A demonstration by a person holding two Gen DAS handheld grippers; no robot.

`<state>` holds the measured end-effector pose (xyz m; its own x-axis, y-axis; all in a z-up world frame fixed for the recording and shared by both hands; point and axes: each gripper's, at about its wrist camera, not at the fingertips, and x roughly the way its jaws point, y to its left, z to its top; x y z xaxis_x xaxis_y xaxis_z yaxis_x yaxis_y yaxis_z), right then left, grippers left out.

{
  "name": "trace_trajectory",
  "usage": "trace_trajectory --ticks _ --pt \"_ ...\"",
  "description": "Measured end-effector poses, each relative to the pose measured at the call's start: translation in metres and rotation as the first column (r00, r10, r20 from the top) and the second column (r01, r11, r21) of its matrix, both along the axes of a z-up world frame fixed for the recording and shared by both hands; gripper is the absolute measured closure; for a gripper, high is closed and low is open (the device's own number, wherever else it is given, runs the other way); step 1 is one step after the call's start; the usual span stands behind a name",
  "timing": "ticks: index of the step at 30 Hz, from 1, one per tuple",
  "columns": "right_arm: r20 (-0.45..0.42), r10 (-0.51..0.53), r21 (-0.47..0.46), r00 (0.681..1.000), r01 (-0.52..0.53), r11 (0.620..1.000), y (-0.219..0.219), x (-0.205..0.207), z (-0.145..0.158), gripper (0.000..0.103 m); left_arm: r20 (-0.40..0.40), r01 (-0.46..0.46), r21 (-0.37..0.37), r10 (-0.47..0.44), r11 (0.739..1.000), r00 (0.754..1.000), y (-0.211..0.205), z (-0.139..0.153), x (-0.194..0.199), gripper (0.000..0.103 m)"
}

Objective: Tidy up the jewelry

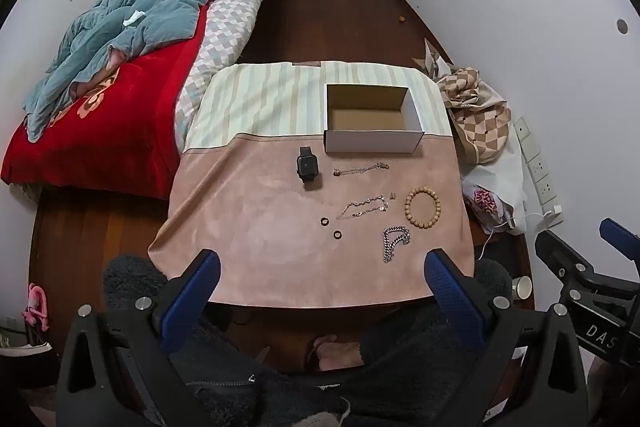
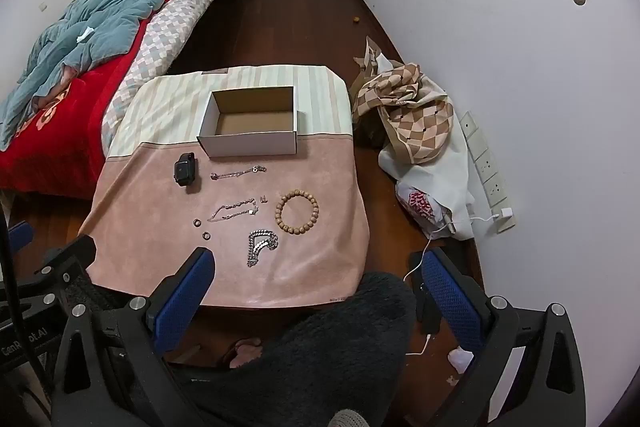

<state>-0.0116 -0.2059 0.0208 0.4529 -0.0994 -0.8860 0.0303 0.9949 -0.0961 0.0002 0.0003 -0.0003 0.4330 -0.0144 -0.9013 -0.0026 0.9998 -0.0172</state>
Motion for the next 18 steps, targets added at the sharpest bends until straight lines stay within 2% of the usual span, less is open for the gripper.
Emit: trace_trajectory --ticks 18 --pt "-0.004 -0.002 0.011 1.0 0.002 1.0 -0.0002 -0.0021 0.0008 0.0 0.014 0.001 0.012 -0.001 1.0 1.0 -0.0002 0.0031 -0.0031 0.0"
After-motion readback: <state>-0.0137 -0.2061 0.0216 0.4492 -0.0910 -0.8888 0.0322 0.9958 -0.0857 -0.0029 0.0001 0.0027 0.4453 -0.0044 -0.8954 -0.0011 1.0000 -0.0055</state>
